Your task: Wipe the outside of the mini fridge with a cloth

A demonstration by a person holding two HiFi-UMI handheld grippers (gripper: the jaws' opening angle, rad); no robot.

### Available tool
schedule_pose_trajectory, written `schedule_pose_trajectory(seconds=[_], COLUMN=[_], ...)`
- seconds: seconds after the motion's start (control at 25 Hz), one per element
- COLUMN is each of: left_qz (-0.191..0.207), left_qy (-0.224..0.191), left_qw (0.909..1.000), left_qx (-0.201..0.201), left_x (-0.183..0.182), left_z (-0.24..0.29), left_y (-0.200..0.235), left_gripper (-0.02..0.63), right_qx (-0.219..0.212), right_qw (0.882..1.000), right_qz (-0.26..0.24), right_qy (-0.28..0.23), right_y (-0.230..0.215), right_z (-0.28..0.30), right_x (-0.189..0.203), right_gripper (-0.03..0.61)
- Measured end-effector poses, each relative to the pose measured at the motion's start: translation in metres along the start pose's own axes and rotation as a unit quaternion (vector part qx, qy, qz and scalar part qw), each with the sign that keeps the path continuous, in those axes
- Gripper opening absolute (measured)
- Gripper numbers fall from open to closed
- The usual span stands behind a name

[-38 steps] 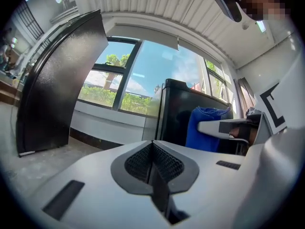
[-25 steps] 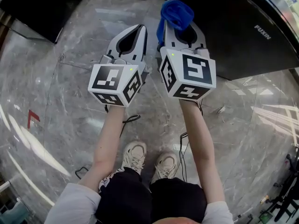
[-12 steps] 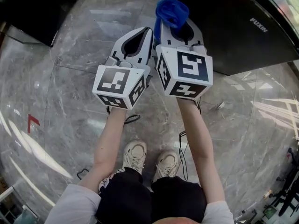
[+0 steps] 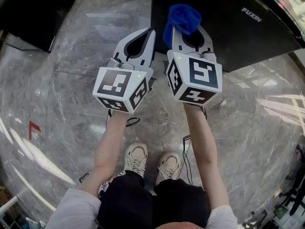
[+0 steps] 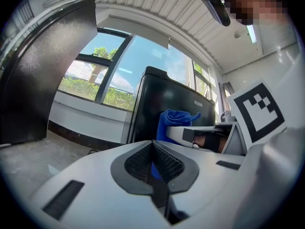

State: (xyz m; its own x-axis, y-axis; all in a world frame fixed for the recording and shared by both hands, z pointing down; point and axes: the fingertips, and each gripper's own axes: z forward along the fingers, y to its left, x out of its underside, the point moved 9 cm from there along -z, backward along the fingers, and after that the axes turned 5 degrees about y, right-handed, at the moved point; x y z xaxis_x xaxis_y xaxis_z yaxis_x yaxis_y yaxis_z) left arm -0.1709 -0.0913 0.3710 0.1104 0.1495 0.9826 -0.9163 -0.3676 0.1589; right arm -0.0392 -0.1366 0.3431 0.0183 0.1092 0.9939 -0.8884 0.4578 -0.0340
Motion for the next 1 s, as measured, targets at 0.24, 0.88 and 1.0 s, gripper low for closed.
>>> schedule_pose_trajectory(seconds=[0.24,0.88,1.0], left_qz=[0.003,0.001,-0.004], left_qy=[-0.005,0.003,0.006], left_qw=[0.9995,0.9943,0.9944], left_qx=[0.032,0.106,0.105], left_x=[-0.007,-0.003,0.0], left_z=[0.008,0.037,0.039], left_y=[-0.028,-0.078,-0.081], left_gripper=[0.005,0.005,0.005], right_qx=[0.025,0.123,0.138], right_qw=[1.0,0.992,0.99], right_qz=[-0.002,-0.042,-0.041], right_qy=[0.0,0.001,0.002], right_y=[-0.019,-0.083,-0.096], right_z=[-0.016,-0.06,-0.067], right_x=[0.0,-0.002,-0.001], right_gripper=[0.052,0.052,0.052])
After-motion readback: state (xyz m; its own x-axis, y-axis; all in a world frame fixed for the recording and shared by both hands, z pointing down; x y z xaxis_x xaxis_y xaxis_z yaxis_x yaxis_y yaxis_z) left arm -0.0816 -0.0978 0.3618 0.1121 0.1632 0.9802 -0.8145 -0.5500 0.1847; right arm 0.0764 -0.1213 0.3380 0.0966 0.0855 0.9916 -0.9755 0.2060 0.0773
